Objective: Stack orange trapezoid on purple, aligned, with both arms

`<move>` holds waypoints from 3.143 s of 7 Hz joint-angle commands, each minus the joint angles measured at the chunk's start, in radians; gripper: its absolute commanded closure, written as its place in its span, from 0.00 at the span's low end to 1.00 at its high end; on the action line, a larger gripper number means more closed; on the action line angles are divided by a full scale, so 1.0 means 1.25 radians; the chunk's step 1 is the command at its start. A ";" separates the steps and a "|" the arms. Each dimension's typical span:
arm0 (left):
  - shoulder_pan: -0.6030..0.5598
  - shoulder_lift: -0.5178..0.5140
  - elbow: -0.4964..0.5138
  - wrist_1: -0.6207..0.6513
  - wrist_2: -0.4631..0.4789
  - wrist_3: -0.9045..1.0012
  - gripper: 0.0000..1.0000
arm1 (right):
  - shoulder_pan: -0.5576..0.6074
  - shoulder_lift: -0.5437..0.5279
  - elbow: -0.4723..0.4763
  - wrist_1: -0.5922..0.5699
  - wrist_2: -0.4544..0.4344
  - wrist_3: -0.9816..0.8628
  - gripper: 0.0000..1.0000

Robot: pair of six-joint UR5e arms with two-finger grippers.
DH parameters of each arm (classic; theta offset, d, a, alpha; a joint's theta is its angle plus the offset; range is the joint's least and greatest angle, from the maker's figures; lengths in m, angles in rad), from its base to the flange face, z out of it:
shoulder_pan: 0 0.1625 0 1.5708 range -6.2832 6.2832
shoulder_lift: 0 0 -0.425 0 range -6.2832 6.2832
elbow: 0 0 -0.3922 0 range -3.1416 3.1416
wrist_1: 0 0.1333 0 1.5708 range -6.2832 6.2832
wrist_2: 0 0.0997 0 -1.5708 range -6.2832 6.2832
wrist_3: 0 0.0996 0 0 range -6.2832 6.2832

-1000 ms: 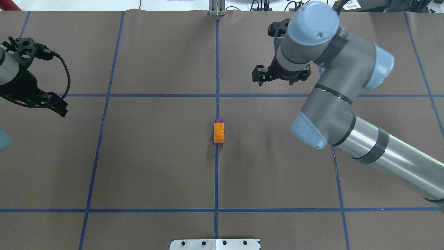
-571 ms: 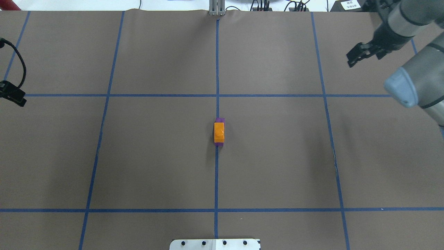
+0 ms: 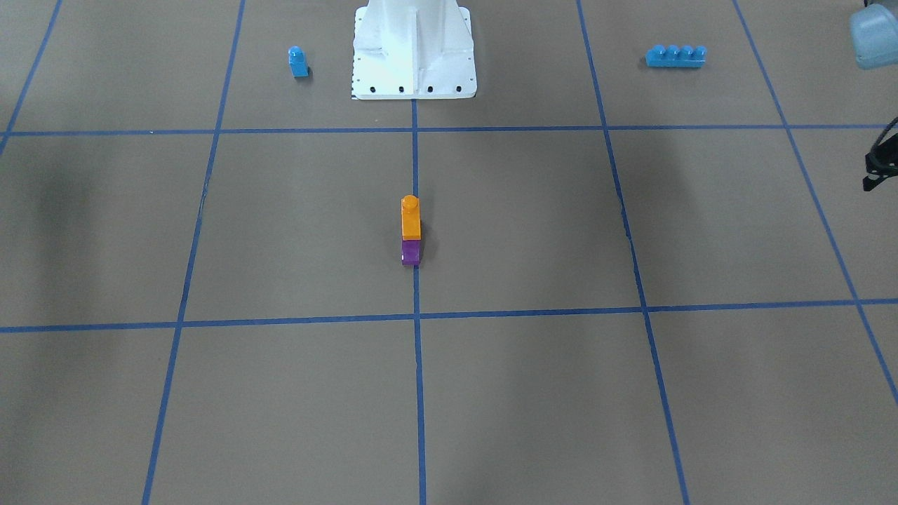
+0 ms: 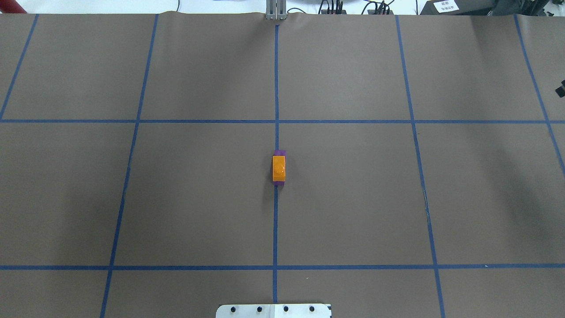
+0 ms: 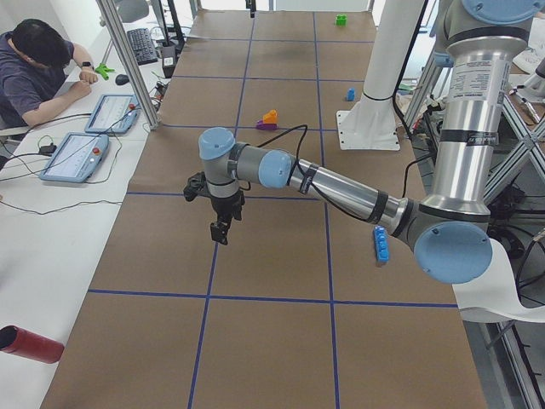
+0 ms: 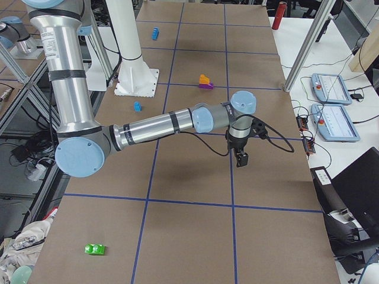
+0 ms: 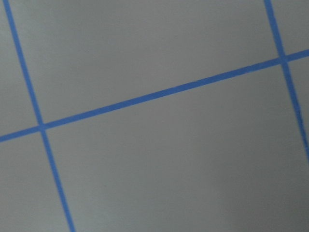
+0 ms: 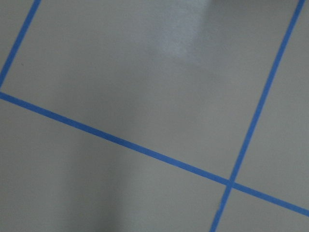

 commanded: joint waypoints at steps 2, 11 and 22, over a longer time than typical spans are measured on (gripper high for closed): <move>-0.112 0.016 0.062 -0.008 -0.101 0.064 0.00 | 0.087 -0.076 0.002 -0.002 0.001 0.026 0.00; -0.113 0.019 0.069 -0.009 -0.092 0.055 0.00 | 0.083 -0.074 0.020 0.008 0.025 0.042 0.00; -0.113 0.030 0.064 -0.009 -0.096 0.062 0.00 | 0.079 -0.074 0.037 0.008 0.028 0.037 0.00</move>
